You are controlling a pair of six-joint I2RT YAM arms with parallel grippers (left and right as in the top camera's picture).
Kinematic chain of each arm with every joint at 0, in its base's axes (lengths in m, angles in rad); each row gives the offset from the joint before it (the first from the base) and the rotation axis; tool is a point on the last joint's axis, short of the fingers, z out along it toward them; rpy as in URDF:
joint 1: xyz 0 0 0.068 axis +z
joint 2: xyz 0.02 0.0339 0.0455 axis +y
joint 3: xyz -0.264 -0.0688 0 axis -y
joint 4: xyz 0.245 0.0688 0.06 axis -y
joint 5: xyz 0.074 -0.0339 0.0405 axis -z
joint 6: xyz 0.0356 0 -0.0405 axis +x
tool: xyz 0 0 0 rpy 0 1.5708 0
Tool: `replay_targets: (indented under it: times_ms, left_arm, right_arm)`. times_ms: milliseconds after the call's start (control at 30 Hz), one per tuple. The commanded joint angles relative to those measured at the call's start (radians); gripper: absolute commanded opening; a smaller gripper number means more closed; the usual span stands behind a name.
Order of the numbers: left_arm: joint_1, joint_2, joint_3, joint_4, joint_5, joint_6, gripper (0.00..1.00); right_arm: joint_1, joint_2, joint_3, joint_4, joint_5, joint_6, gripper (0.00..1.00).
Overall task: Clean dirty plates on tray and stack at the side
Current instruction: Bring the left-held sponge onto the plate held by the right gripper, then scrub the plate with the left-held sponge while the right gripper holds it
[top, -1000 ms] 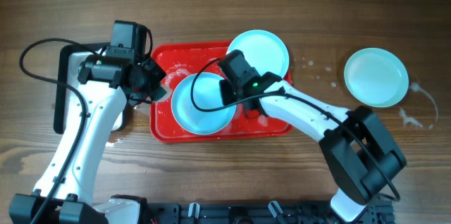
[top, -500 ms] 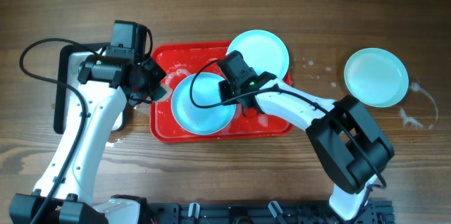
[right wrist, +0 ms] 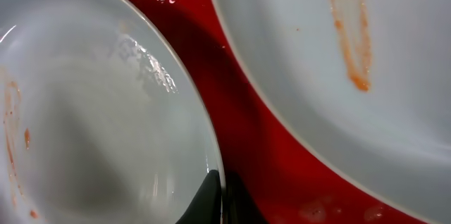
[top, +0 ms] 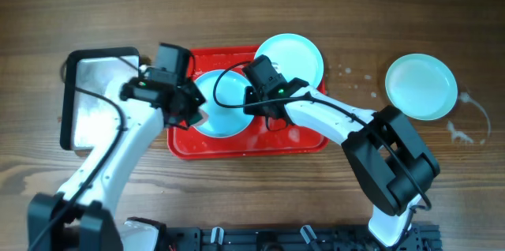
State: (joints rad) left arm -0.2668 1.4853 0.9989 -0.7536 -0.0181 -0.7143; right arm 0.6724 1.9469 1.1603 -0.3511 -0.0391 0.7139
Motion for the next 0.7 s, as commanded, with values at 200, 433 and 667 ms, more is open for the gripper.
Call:
replay_targets:
  times_ms: [200,433,667]
  left_arm:
    - [-0.034,0.343,-0.044,0.197,-0.036,0.348,0.04]
    - [0.005,0.383,-0.043,0.392,-0.074,0.449,0.04]
    - [0.005,0.419,-0.043,0.523,-0.278,0.445,0.04]
  right_arm:
    - [0.002,0.044,-0.012,0.0,-0.041,-0.008,0.04]
    - [0.002,0.044,-0.012,-0.002,-0.041,-0.012,0.04]
    - [0.002,0.044,-0.012,0.008,-0.041,-0.019,0.04]
